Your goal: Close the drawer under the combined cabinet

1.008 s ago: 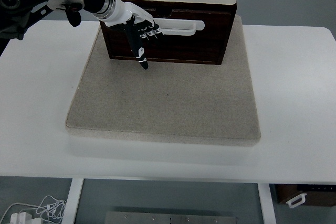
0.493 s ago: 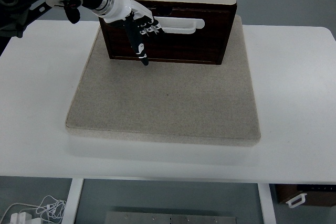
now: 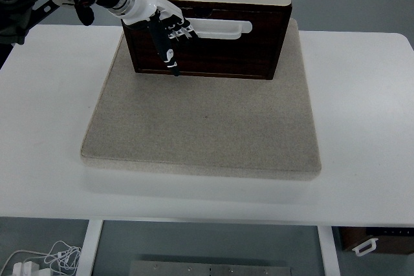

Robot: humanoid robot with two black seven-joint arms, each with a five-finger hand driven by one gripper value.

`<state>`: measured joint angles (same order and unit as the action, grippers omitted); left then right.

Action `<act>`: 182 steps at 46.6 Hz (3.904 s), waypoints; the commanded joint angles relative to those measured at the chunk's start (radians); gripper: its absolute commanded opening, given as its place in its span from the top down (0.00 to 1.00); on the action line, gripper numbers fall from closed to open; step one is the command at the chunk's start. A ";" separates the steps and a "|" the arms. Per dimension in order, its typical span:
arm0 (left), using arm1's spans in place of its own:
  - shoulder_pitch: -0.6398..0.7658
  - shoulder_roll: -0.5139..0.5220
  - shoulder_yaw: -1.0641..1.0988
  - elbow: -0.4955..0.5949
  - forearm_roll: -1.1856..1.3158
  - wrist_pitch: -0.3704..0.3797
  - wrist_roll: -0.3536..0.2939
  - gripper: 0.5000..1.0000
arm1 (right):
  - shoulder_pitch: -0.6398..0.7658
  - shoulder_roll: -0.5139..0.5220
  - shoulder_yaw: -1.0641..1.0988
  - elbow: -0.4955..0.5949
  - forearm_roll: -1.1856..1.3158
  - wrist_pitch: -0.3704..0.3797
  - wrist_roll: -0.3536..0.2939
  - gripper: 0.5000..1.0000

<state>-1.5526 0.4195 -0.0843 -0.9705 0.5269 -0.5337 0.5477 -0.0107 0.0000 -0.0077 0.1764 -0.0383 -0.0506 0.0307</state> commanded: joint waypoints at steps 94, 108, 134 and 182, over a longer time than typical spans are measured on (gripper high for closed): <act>0.105 -0.042 -1.144 0.274 -0.243 0.148 -0.581 0.01 | 0.000 0.000 0.000 0.000 0.000 0.000 0.000 0.10; 0.095 -0.011 -1.140 0.391 -0.321 0.330 -0.572 0.01 | 0.000 0.000 0.000 0.000 0.000 0.000 0.000 0.10; 0.141 -0.008 -1.106 0.667 -0.383 0.414 -0.483 0.01 | 0.000 0.000 0.005 0.000 0.000 0.003 0.000 0.10; 0.465 -0.162 -1.101 0.682 -0.634 0.322 -0.437 0.01 | -0.018 0.000 -0.002 0.002 0.000 0.006 0.000 0.10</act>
<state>-1.0957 0.2686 -1.1856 -0.2884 -0.0993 -0.2067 0.1119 -0.0273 0.0000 -0.0093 0.1769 -0.0381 -0.0442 0.0306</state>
